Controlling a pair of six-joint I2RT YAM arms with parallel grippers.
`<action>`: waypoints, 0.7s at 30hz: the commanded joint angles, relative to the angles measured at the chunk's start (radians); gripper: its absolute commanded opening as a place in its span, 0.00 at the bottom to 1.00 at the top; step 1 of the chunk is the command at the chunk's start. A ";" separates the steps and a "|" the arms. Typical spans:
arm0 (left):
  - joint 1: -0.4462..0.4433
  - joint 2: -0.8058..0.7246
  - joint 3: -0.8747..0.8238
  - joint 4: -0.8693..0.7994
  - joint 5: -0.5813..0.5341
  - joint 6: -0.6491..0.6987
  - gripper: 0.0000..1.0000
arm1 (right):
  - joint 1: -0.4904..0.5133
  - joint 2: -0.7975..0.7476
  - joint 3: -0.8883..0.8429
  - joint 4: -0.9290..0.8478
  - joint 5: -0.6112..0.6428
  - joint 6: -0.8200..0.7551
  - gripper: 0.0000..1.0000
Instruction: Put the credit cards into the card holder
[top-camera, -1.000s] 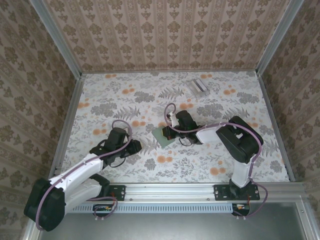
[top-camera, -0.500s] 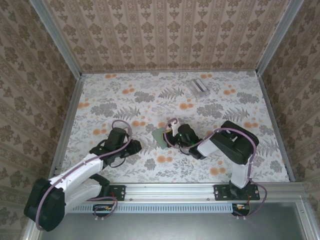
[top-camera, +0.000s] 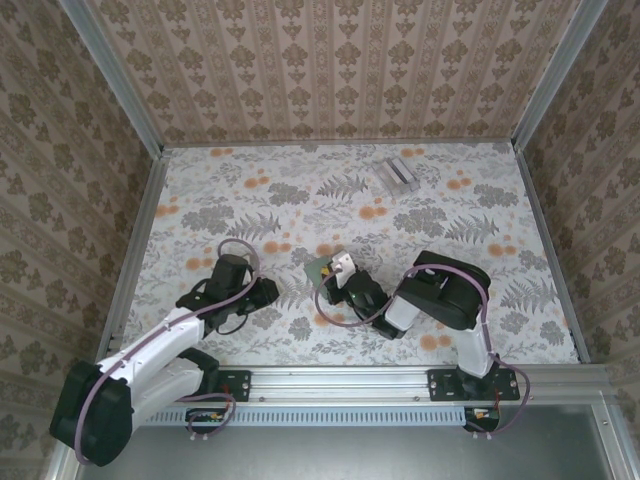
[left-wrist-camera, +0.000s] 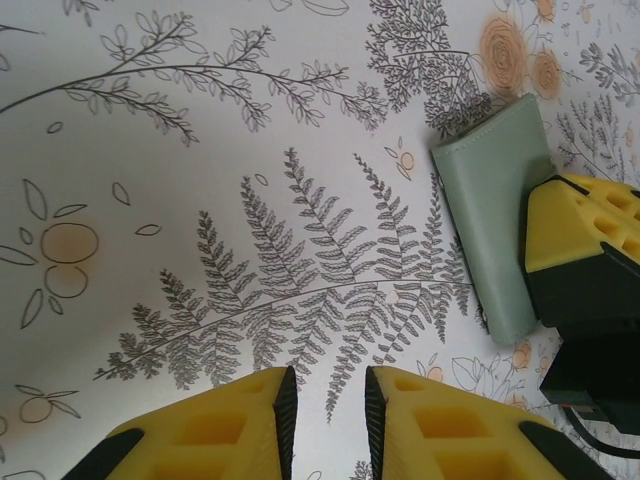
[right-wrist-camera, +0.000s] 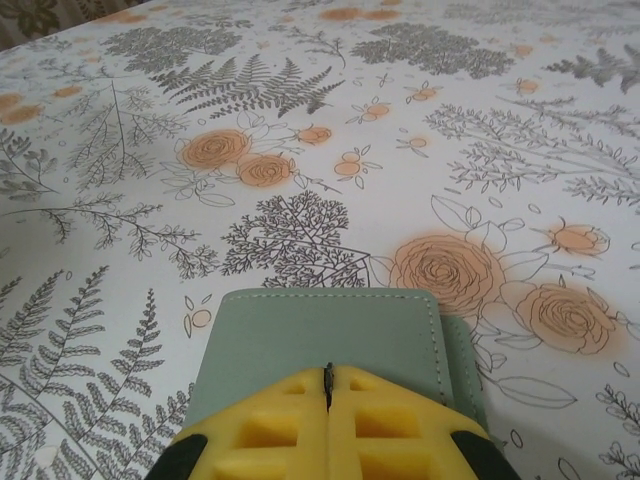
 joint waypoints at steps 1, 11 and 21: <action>0.013 0.010 0.024 -0.027 0.016 0.028 0.28 | 0.001 0.146 -0.024 -0.349 -0.026 -0.017 0.00; 0.036 0.052 0.033 0.001 0.064 0.035 0.28 | -0.107 0.257 0.001 -0.327 -0.265 0.106 0.00; 0.051 0.057 0.033 0.010 0.079 0.035 0.29 | -0.155 -0.047 0.195 -0.725 -0.402 0.045 0.24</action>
